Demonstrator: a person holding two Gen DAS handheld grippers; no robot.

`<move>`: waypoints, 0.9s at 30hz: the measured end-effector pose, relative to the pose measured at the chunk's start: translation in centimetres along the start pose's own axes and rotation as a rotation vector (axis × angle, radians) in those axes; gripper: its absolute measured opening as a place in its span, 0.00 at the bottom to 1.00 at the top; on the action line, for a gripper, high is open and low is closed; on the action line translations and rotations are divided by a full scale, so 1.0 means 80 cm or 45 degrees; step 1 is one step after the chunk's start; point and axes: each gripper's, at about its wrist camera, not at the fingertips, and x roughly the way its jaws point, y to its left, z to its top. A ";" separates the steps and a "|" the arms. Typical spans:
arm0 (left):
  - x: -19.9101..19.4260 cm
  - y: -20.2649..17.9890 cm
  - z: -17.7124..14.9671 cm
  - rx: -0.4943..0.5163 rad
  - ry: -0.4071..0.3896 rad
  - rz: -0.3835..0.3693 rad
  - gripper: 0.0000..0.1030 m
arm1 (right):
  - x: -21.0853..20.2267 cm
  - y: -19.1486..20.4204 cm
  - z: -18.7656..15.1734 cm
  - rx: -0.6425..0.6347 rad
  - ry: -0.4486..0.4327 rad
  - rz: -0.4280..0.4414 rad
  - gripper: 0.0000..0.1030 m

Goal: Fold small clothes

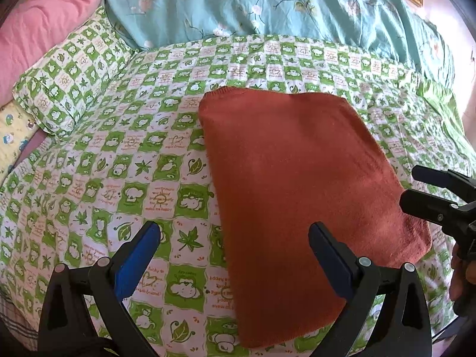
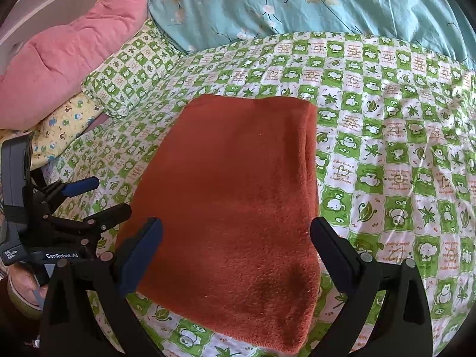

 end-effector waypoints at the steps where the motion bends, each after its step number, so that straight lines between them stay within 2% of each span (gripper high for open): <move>1: 0.001 0.000 0.002 -0.002 -0.001 0.000 0.97 | 0.001 -0.002 0.001 0.001 0.001 -0.002 0.96; 10: 0.012 0.008 0.012 -0.028 0.018 0.010 0.96 | 0.007 -0.008 0.006 0.006 0.001 -0.002 0.96; 27: 0.003 0.028 0.014 -0.075 0.000 0.042 0.96 | 0.009 0.000 0.009 -0.009 0.002 -0.008 0.96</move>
